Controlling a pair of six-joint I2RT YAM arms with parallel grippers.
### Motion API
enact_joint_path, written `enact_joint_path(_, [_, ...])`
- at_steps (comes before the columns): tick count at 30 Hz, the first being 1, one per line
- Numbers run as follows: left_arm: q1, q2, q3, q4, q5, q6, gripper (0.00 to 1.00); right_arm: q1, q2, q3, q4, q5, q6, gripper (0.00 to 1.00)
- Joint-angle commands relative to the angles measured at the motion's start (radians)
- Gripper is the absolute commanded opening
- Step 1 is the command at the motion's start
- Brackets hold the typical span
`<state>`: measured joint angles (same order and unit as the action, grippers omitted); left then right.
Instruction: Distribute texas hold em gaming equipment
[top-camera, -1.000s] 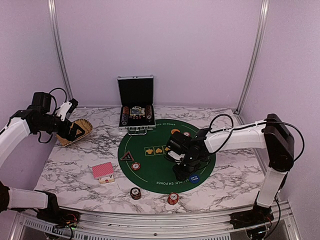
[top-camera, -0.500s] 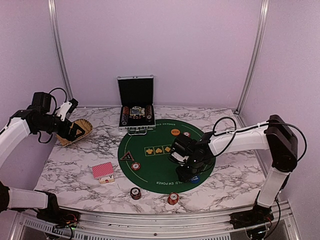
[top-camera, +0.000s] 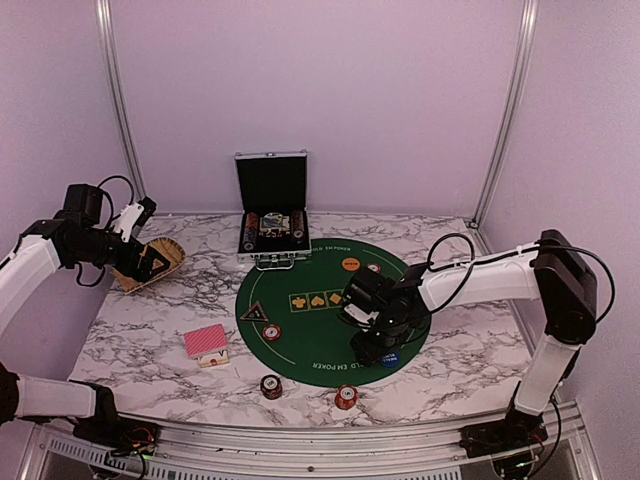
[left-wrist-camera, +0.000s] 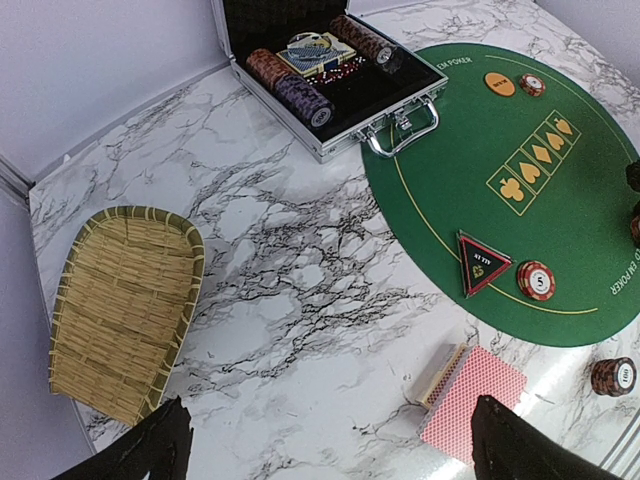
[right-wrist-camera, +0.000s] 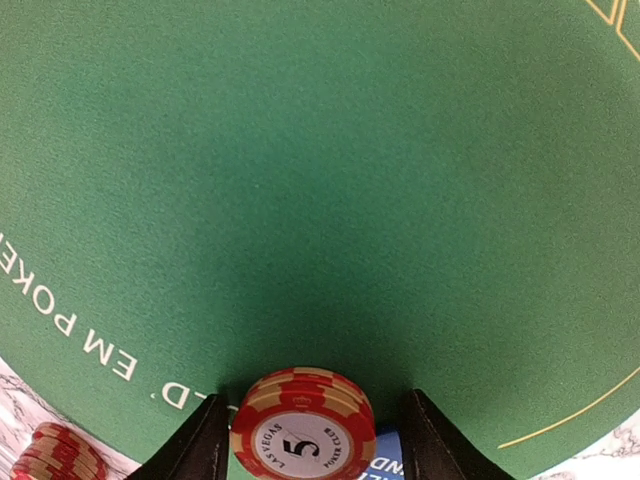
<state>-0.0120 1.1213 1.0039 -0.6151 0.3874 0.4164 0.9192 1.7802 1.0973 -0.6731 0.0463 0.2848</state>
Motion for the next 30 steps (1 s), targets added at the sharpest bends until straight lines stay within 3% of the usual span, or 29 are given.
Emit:
enact_joint_path(1, [0.005,-0.023,-0.008,-0.025,0.008,0.014,0.99,-0.014,-0.012,0.057,-0.084,0.042,-0.005,0.58])
enact_joint_path(11, [0.004,-0.024,-0.007,-0.026,0.008,0.013,0.99,0.042,-0.035,0.298,-0.198,0.094,-0.013,0.63])
enact_joint_path(22, [0.005,-0.026,-0.007,-0.037,0.007,0.020,0.99,0.268,0.149,0.551,-0.189,-0.033,-0.083,0.79])
enact_joint_path(30, [0.005,-0.028,0.001,-0.038,0.009,0.019,0.99,0.340,0.313,0.706,-0.226,-0.124,-0.160,0.79])
